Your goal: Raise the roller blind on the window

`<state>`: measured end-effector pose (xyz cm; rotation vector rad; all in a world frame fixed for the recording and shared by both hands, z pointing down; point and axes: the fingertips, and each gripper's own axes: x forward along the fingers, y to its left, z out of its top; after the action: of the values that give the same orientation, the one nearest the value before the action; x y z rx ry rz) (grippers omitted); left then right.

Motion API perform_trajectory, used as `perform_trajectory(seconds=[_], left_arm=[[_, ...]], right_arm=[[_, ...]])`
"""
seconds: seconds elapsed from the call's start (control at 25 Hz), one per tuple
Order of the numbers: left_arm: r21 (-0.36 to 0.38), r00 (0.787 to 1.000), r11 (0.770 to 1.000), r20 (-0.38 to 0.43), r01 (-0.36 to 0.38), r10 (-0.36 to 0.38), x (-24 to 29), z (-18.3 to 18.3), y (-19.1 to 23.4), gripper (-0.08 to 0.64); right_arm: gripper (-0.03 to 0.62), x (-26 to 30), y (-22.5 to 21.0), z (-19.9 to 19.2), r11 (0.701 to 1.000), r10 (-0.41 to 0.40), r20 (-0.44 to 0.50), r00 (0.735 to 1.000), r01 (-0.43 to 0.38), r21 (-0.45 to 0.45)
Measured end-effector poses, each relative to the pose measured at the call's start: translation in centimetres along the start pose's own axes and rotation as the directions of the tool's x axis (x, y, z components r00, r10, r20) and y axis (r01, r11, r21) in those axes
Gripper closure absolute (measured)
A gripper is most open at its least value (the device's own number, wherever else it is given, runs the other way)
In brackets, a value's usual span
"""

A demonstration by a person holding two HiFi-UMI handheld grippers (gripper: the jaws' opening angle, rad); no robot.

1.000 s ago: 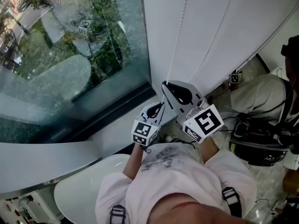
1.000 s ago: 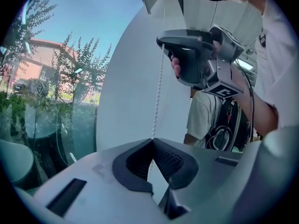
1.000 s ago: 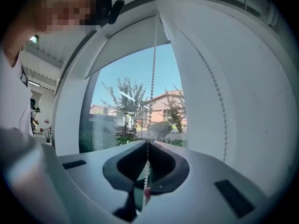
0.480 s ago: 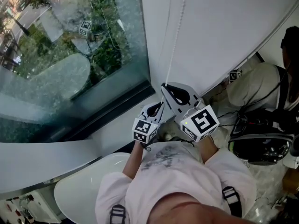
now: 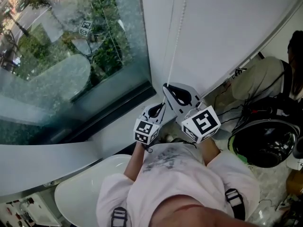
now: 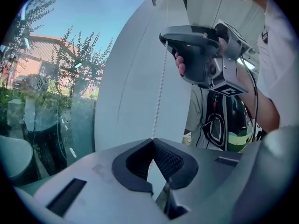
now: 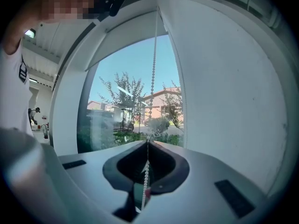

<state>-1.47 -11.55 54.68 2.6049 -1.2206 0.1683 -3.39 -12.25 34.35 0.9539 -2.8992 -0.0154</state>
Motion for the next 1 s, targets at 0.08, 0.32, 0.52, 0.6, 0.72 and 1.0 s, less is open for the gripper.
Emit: perform_trajectory(seconds=[0.08, 0.32, 0.52, 0.6, 0.72, 1.0], left_arm=[[0.003, 1.000, 1.000, 0.011, -0.003, 0.003, 0.1, -0.1, 0.0, 0.552], [-0.007, 0.999, 1.000, 0.039, -0.008, 0.008, 0.4, 0.0, 0.1, 0.552], [-0.009, 0.998, 1.000, 0.055, -0.005, 0.005, -0.4, 0.7, -0.5, 0.551], [-0.001, 0.998, 1.000, 0.062, -0.008, 0.008, -0.5, 0.9, -0.5, 0.551], [0.010, 0.997, 1.000, 0.076, -0.018, 0.017, -0.6, 1.3, -0.5, 0.551], [0.037, 0.990, 0.998, 0.131, -0.049, 0.044, -1.6, 3.3, -0.2, 0.549]], right_arm=[[0.528, 0.0, -0.1, -0.2, 1.000, -0.006, 0.012, 1.000, 0.006, -0.011], [0.528, -0.1, -0.3, -0.3, 0.997, -0.012, 0.055, 0.998, 0.016, -0.079], [0.526, -0.6, 0.1, 0.5, 0.993, -0.022, 0.078, 0.997, 0.031, -0.115], [0.526, -0.6, 0.2, 0.8, 0.992, -0.017, 0.090, 0.996, 0.028, -0.124], [0.526, -0.7, 0.0, 0.7, 0.990, -0.018, 0.083, 0.996, 0.030, -0.140], [0.493, -1.2, -0.2, 0.9, 0.986, -0.038, 0.107, 0.994, 0.055, -0.160]])
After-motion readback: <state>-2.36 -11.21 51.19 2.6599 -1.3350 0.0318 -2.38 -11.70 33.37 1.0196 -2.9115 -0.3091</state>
